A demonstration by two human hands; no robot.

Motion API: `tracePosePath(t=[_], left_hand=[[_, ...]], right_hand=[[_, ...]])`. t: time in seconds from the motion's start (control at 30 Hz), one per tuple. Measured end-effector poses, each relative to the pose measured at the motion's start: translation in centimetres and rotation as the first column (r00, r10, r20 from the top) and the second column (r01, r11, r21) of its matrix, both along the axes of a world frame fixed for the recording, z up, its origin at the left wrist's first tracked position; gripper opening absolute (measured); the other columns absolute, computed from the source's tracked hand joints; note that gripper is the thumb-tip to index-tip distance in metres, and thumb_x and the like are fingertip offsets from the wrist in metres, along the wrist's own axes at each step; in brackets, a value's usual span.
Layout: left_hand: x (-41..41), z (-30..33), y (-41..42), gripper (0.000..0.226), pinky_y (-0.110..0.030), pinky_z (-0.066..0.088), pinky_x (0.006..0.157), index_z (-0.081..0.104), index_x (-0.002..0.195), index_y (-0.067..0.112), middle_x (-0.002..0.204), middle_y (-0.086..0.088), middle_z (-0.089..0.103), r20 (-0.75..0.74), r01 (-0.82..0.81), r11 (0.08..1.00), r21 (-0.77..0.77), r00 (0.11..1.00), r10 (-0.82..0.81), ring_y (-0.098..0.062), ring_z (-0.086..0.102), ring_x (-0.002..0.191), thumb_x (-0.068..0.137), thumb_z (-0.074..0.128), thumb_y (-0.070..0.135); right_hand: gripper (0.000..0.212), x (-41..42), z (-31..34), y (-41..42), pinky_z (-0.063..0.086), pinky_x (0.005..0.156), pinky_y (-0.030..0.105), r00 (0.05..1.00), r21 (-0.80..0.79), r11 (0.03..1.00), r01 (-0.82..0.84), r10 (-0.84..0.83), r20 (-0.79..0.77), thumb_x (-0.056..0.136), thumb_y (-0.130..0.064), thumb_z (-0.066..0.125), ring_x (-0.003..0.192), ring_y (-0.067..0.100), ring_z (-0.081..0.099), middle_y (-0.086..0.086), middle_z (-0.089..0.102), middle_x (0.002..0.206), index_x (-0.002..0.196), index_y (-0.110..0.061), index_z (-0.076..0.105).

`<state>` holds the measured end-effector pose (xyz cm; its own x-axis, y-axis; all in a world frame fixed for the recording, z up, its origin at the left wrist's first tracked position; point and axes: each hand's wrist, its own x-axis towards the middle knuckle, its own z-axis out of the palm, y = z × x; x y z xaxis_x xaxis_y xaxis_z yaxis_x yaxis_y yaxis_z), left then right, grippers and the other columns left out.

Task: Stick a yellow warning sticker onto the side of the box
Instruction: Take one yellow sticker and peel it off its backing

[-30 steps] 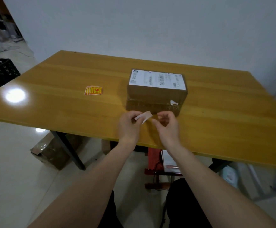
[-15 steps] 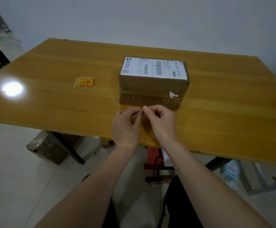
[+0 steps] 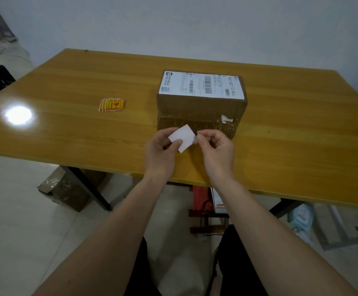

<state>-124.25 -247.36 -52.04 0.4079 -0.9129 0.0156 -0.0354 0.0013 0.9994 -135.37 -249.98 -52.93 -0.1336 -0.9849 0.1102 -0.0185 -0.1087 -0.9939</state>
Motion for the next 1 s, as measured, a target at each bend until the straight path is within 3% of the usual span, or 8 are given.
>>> tracePosePath(t=[0.17, 0.33, 0.43, 0.57, 0.67, 0.8, 0.9, 1.0], left_hand=[[0.1, -0.3, -0.2, 0.010, -0.006, 0.044, 0.057, 0.057, 0.100, 0.015, 0.084, 0.004, 0.066, 0.006, -0.027, 1.000, -0.012, 1.000, 0.027, -0.001, 0.059, 0.075, 0.092, 0.056, 0.009], [0.5, -0.1, -0.2, 0.003, -0.001, 0.044, 0.058, 0.066, 0.089, 0.014, 0.086, 0.001, 0.065, -0.048, -0.108, 0.994, -0.009, 0.993, 0.107, -0.001, 0.056, 0.073, 0.087, 0.063, 0.014], [1.1, 0.0, 0.0, 0.010, 0.000, 0.043, 0.056, 0.069, 0.094, 0.011, 0.091, -0.004, 0.064, -0.104, -0.159, 0.987, 0.000, 0.982, 0.158, 0.002, 0.057, 0.069, 0.087, 0.064, 0.013], [1.4, 0.1, 0.3, 0.019, -0.004, 0.048, 0.059, 0.069, 0.104, 0.004, 0.082, 0.009, 0.066, -0.190, -0.147, 0.989, -0.009, 0.971, 0.143, 0.010, 0.059, 0.061, 0.086, 0.063, 0.008], [1.0, 0.1, 0.4, 0.016, -0.005, 0.050, 0.063, 0.071, 0.099, 0.005, 0.082, 0.009, 0.068, -0.165, -0.143, 0.989, -0.036, 0.977, 0.136, 0.012, 0.061, 0.065, 0.084, 0.066, 0.006], [0.4, -0.3, 0.6, 0.012, -0.007, 0.050, 0.068, 0.073, 0.093, 0.007, 0.082, 0.007, 0.070, -0.061, -0.092, 0.994, -0.060, 0.994, 0.089, 0.008, 0.065, 0.071, 0.082, 0.069, 0.008], [0.3, -0.6, 0.6, 0.009, -0.012, 0.053, 0.073, 0.074, 0.088, 0.014, 0.083, 0.007, 0.072, -0.010, -0.069, 0.997, -0.044, 0.998, 0.069, 0.001, 0.067, 0.076, 0.079, 0.071, 0.011], [0.3, -0.7, 0.6, 0.010, -0.017, 0.054, 0.075, 0.073, 0.082, 0.022, 0.084, 0.008, 0.073, 0.040, -0.034, 0.999, -0.037, 0.999, 0.036, -0.004, 0.068, 0.082, 0.080, 0.071, 0.013]], right_hand=[[0.014, 0.2, 0.1, 0.1, 0.051, 0.067, 0.014, 1.000, -0.027, 1.000, -0.010, 0.010, -0.021, 0.086, -0.008, 0.063, 0.076, 0.009, 0.060, 0.001, 0.064, 0.081, 0.084, -0.021, 0.063], [0.011, 0.3, -0.1, 0.0, 0.050, 0.069, 0.011, 0.998, -0.054, 0.999, 0.007, -0.010, -0.063, 0.086, -0.008, 0.064, 0.069, 0.006, 0.056, -0.004, 0.057, 0.072, 0.093, -0.016, 0.063], [0.013, 0.4, -0.2, -0.1, 0.049, 0.075, 0.008, 0.996, -0.065, 0.998, 0.010, -0.016, -0.087, 0.087, -0.008, 0.063, 0.068, 0.005, 0.056, -0.005, 0.056, 0.069, 0.099, -0.014, 0.062], [0.009, 0.5, -0.2, 0.0, 0.048, 0.068, 0.010, 0.992, -0.069, 0.998, 0.003, -0.012, -0.127, 0.086, -0.009, 0.064, 0.069, 0.006, 0.055, -0.005, 0.055, 0.071, 0.094, -0.014, 0.062], [0.004, 0.6, -0.1, 0.1, 0.046, 0.063, 0.011, 0.988, -0.065, 0.998, -0.011, 0.000, -0.155, 0.085, -0.014, 0.067, 0.069, 0.007, 0.052, -0.004, 0.057, 0.073, 0.083, -0.011, 0.064], [0.026, 0.7, 0.1, 0.5, 0.045, 0.063, 0.014, 0.992, -0.067, 0.996, -0.058, 0.050, -0.113, 0.082, -0.024, 0.070, 0.067, 0.011, 0.052, 0.012, 0.060, 0.071, 0.075, 0.001, 0.065], [0.032, 0.8, 0.0, 0.5, 0.049, 0.067, 0.026, 0.995, -0.075, 0.995, -0.065, 0.059, -0.077, 0.079, -0.028, 0.072, 0.069, 0.019, 0.058, 0.025, 0.066, 0.080, 0.069, 0.001, 0.063], [0.033, 0.9, -0.1, 0.4, 0.052, 0.070, 0.029, 0.994, -0.071, 0.996, -0.056, 0.049, -0.098, 0.081, -0.025, 0.071, 0.072, 0.023, 0.061, 0.024, 0.066, 0.080, 0.069, 0.004, 0.063]])
